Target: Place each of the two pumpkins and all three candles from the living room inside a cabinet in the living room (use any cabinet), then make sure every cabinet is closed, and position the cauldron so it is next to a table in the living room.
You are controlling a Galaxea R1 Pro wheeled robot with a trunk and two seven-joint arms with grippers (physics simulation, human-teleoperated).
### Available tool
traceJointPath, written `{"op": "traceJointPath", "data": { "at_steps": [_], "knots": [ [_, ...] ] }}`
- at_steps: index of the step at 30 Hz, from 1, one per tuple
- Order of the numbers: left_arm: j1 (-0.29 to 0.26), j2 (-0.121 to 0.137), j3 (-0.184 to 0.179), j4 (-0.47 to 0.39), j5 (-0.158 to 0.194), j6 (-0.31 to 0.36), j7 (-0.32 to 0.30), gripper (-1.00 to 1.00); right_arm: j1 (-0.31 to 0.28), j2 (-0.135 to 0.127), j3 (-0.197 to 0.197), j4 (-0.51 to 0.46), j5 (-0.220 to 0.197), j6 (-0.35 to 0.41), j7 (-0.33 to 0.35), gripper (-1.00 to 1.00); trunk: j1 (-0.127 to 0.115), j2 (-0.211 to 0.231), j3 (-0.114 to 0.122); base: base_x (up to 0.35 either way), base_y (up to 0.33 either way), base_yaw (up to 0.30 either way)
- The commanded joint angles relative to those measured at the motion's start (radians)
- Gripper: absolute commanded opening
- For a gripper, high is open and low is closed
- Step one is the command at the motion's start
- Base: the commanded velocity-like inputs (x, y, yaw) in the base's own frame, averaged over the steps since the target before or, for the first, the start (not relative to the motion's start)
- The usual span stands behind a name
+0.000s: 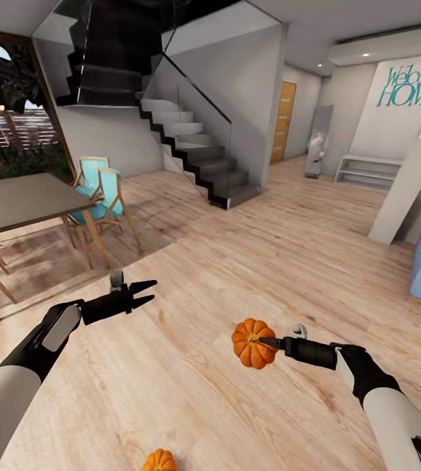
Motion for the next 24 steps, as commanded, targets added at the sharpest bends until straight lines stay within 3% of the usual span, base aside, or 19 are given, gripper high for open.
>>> {"op": "traceJointPath", "data": {
  "at_steps": [1,7,24],
  "knots": [
    [0.0,0.0,0.0,0.0,0.0,0.0,0.0,1.0,0.0,0.0,-0.001,0.0,-0.004,0.004,0.002,-1.0,0.0,0.0,0.0,0.337,0.0,0.0],
    [0.0,0.0,-0.001,0.0,-0.001,-0.001,0.001,1.0,0.0,0.0,-0.001,0.0,-0.004,0.004,0.002,-1.0,0.0,0.0,0.0,0.23,0.0,0.0],
    [0.0,-0.002,-0.002,0.0,0.001,-0.003,0.0,1.0,0.0,0.0,0.0,0.0,0.003,0.005,0.0,-1.0,0.0,0.0,0.0,0.01,0.0,0.0]
  ]
}}
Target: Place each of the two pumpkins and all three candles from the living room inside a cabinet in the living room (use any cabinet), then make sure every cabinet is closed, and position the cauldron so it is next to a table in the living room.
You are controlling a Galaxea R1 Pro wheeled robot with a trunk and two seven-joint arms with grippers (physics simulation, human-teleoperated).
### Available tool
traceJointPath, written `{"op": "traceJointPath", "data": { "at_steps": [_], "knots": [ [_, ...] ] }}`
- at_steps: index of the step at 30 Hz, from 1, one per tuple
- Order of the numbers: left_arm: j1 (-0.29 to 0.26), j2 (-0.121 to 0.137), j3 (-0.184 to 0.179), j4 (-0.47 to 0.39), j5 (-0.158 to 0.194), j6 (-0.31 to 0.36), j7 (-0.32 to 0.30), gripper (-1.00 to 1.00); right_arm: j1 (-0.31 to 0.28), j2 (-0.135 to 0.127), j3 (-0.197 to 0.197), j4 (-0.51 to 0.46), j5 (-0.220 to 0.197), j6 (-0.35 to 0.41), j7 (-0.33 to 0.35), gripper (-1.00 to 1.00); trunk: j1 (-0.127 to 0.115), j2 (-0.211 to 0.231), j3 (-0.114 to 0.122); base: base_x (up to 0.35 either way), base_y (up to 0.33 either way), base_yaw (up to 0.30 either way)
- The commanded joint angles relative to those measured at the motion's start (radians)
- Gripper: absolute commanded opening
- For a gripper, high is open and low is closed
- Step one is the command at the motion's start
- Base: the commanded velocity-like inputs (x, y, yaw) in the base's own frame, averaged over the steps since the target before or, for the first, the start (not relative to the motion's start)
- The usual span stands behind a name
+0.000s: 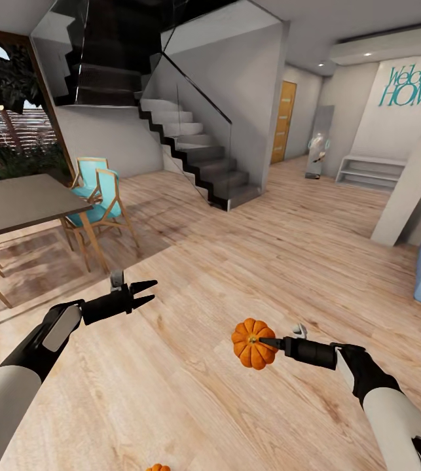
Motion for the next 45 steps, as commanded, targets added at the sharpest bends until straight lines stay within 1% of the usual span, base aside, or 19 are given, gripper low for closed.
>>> {"op": "traceJointPath", "data": {
  "at_steps": [1,40,45],
  "knots": [
    [0.0,0.0,0.0,0.0,0.0,0.0,0.0,1.0,0.0,-0.001,0.0,0.0,-0.002,0.002,0.001,-1.0,0.0,0.0,0.0,0.0,0.0,0.0],
    [0.0,-0.002,0.0,0.0,-0.001,0.0,0.0,1.0,0.0,-0.001,0.001,0.0,0.002,0.002,0.001,-1.0,0.0,0.0,0.0,0.0,0.0,0.0],
    [0.0,-0.002,0.0,0.002,-0.001,0.0,0.001,1.0,0.0,-0.001,0.0,0.0,-0.003,0.002,0.002,-1.0,0.0,0.0,0.0,0.0,0.0,0.0]
  ]
}}
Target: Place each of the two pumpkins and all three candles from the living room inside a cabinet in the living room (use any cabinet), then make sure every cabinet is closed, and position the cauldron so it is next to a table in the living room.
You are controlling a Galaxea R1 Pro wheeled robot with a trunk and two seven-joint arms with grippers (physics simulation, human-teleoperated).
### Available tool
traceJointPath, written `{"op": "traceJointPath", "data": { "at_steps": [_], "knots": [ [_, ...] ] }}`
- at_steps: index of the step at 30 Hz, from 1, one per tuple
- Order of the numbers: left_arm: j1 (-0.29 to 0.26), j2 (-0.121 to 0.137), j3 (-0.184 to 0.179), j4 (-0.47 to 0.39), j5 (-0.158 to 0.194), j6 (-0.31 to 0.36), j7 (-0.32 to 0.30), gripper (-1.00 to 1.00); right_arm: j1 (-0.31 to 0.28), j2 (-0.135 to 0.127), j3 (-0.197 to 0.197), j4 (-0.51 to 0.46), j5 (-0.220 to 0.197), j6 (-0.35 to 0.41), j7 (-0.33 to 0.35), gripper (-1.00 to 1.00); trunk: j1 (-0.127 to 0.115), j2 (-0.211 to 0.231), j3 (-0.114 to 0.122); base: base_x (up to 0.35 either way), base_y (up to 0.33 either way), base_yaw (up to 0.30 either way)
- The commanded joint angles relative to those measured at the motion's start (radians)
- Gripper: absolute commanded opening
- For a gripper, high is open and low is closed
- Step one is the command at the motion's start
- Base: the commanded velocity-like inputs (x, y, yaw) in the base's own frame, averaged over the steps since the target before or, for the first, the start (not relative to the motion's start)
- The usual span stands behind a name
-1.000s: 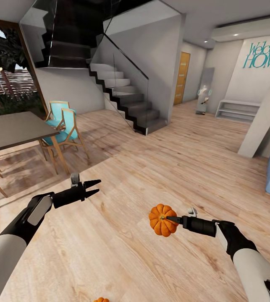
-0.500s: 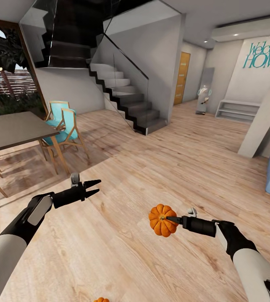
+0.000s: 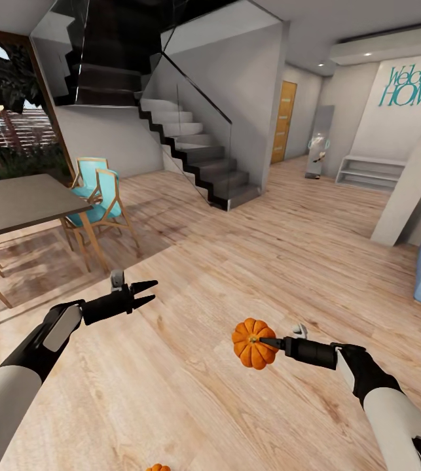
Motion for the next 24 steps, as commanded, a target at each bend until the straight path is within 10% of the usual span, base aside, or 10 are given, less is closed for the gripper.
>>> {"op": "traceJointPath", "data": {
  "at_steps": [1,15,19,20,21,24],
  "knots": [
    [0.0,0.001,0.0,0.007,-0.001,0.0,0.0,1.0,0.0,0.0,0.0,0.0,-0.001,0.0,0.001,-1.0,0.0,0.0,0.0,0.0,0.0,0.0],
    [0.0,0.004,-0.011,0.405,-0.051,-0.024,0.027,1.0,0.0,-0.002,-0.001,-0.012,-0.004,0.002,0.003,-1.0,0.0,0.0,0.0,0.0,0.0,0.0],
    [0.0,-0.029,-0.035,0.435,-0.263,-0.027,0.036,1.0,0.0,0.0,0.0,-0.012,-0.004,0.002,0.003,-1.0,0.0,0.0,0.0,0.0,0.0,0.0],
    [0.001,-0.08,-0.043,0.459,-0.42,-0.056,0.038,1.0,0.0,0.0,0.0,-0.01,-0.003,0.002,0.002,-1.0,0.0,0.0,0.0,0.0,0.0,0.0],
    [0.001,-0.093,-0.046,0.476,-0.478,-0.076,0.038,1.0,0.0,0.0,0.0,-0.01,-0.003,0.002,0.002,-1.0,0.0,0.0,0.0,0.0,0.0,0.0],
    [0.001,-0.104,-0.048,0.501,-0.548,-0.124,0.036,1.0,0.0,0.0,0.0,-0.009,-0.003,0.002,0.002,-1.0,0.0,0.0,0.0,0.0,0.0,0.0]
  ]
}}
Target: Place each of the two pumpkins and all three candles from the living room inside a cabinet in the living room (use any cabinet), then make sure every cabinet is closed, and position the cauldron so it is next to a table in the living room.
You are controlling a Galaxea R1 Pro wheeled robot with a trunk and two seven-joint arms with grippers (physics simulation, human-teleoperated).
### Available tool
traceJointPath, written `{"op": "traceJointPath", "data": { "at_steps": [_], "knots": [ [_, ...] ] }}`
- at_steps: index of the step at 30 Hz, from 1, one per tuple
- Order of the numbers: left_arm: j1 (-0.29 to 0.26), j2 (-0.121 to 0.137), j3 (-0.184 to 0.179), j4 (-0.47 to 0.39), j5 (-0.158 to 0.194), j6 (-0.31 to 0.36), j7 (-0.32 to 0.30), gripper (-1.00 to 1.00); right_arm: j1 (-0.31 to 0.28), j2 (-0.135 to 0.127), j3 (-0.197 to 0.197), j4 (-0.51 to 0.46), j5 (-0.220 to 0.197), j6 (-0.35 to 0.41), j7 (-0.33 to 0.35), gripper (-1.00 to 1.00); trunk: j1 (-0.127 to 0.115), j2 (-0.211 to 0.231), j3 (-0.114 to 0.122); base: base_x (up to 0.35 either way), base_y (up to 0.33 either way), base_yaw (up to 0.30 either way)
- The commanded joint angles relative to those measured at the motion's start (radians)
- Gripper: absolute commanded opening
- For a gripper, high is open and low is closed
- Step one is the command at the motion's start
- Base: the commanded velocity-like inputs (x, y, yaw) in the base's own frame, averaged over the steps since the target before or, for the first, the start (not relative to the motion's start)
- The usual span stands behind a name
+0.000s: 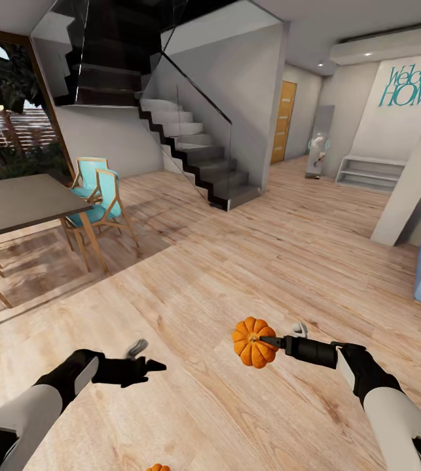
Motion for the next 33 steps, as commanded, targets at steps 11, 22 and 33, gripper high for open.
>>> {"op": "traceJointPath", "data": {
  "at_steps": [11,22,33],
  "knots": [
    [0.0,0.001,0.001,0.008,-0.018,-0.093,0.002,1.0,0.0,0.0,0.0,0.0,-0.001,0.002,0.003,-1.0,0.008,-0.014,-0.006,0.0,0.0,0.0],
    [0.0,0.006,0.003,0.01,-0.014,-0.097,-0.009,1.0,0.0,-0.002,-0.002,-0.005,-0.004,0.029,0.027,-1.0,0.05,-0.091,-0.041,0.0,0.0,0.0],
    [0.0,0.008,0.001,0.09,-0.016,-0.113,-0.012,1.0,-0.01,0.032,-0.003,-0.182,-0.047,0.177,0.033,-1.0,0.092,-0.168,-0.075,0.0,0.0,0.0]
  ]
}}
